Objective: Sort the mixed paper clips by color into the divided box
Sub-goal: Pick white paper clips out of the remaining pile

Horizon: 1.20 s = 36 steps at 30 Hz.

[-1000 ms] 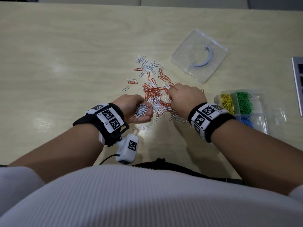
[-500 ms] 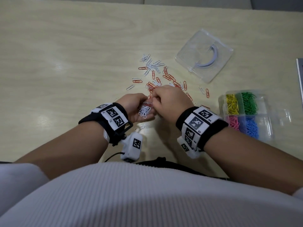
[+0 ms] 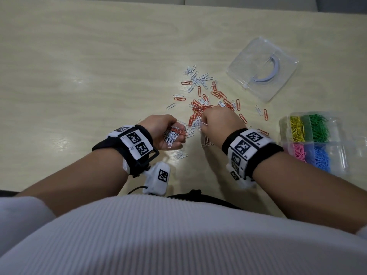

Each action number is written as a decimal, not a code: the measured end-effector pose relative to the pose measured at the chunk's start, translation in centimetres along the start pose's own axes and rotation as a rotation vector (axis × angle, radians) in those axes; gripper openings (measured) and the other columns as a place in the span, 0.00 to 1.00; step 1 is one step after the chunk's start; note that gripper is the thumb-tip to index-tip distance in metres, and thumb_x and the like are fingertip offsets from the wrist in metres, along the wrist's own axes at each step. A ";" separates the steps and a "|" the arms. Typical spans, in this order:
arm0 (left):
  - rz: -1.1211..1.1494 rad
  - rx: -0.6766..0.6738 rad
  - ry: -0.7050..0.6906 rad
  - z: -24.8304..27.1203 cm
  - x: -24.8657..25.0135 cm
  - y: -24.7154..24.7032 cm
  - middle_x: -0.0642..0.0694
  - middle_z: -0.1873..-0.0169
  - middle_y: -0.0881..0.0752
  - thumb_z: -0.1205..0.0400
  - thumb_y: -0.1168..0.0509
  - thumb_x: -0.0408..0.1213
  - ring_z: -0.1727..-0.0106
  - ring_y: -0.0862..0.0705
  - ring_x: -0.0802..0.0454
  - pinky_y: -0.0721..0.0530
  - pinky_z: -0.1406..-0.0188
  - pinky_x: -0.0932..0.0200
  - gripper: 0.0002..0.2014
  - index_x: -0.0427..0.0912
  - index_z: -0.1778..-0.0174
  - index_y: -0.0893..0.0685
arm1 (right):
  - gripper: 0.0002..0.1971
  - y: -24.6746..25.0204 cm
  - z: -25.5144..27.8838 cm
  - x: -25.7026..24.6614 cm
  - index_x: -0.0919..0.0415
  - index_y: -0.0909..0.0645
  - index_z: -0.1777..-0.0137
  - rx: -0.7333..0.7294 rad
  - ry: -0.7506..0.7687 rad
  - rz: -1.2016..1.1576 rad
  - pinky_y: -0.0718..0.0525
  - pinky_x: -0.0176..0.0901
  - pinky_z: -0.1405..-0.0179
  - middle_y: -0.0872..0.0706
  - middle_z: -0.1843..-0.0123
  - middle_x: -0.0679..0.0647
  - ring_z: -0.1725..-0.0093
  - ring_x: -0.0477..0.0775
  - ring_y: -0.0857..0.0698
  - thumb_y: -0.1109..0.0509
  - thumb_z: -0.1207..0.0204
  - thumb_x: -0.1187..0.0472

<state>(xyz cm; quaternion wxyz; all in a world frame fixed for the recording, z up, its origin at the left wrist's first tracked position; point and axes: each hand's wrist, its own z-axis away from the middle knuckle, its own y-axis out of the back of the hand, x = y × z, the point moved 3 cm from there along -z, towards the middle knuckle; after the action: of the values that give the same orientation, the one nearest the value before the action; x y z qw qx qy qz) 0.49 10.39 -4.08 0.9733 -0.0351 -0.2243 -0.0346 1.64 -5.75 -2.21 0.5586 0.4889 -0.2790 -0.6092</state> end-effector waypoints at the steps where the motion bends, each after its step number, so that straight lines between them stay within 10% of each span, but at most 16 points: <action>1: 0.005 -0.008 0.002 -0.1 0.0 0.0 0.39 0.73 0.16 0.13 0.48 0.40 0.74 0.15 0.49 0.12 0.67 0.54 0.17 0.35 0.59 0.18 | 0.07 0.4 0.0 -0.2 0.57 0.19 0.50 0.020 0.009 -0.031 0.25 0.43 0.59 0.16 0.52 0.53 0.52 0.55 0.19 0.36 0.20 0.56; 10: 0.013 -0.029 -0.057 -0.3 0.2 0.1 0.37 0.68 0.19 0.21 0.43 0.30 0.72 0.17 0.43 0.13 0.60 0.44 0.09 0.33 0.61 0.18 | 0.11 1.0 1.2 -5.2 0.49 0.16 0.48 -0.067 0.333 -0.173 0.24 0.42 0.52 0.17 0.51 0.48 0.50 0.49 0.20 0.30 0.24 0.45; 16: 0.183 -0.141 0.050 0.1 -0.1 -0.5 0.37 0.74 0.17 0.12 0.51 0.40 0.77 0.16 0.49 0.15 0.76 0.61 0.22 0.33 0.64 0.18 | 0.06 1.4 0.6 -2.5 0.53 0.18 0.49 0.014 0.113 -0.226 0.23 0.44 0.48 0.17 0.49 0.49 0.47 0.52 0.20 0.35 0.23 0.58; 36: 0.169 -0.157 0.086 0.1 0.2 -0.7 0.37 0.67 0.14 0.12 0.51 0.39 0.70 0.14 0.47 0.12 0.71 0.56 0.21 0.30 0.57 0.16 | 0.04 0.7 0.3 -2.1 0.48 0.21 0.59 -0.172 0.157 -0.121 0.22 0.45 0.50 0.22 0.52 0.48 0.50 0.51 0.22 0.30 0.28 0.51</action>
<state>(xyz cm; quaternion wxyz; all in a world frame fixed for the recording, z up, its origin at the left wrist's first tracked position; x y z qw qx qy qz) 0.56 9.72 -3.86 0.9757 -0.1286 -0.1752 0.0288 1.40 -3.95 -0.90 0.5807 0.5013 -0.1512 -0.6234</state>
